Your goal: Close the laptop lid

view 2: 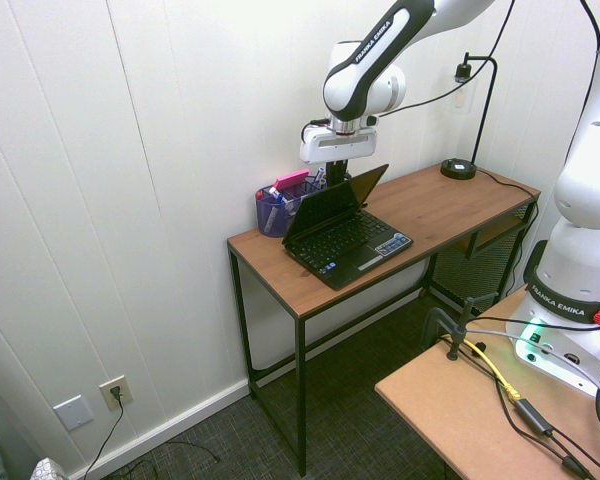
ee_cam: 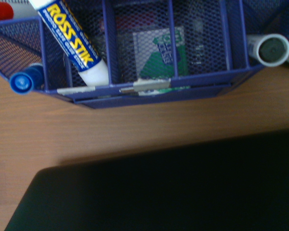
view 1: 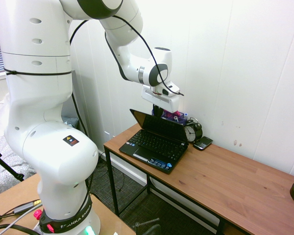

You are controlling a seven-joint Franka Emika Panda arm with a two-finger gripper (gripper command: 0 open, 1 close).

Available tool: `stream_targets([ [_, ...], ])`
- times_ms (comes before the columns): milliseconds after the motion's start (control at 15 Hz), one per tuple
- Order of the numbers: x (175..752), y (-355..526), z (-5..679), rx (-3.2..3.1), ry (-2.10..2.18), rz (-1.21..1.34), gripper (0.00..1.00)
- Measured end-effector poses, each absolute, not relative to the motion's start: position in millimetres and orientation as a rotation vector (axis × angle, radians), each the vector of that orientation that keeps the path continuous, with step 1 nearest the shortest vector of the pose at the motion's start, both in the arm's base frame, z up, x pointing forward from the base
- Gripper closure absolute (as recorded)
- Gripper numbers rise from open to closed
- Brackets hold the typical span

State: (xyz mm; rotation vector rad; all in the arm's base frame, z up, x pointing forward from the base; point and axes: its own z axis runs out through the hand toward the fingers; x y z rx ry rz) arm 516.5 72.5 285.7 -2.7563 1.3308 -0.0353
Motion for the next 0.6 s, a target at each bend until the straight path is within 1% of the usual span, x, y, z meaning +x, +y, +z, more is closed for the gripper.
stream_targets([
  [600,490.0,54.7,267.0,-2.746,1.37,0.031,1.0],
])
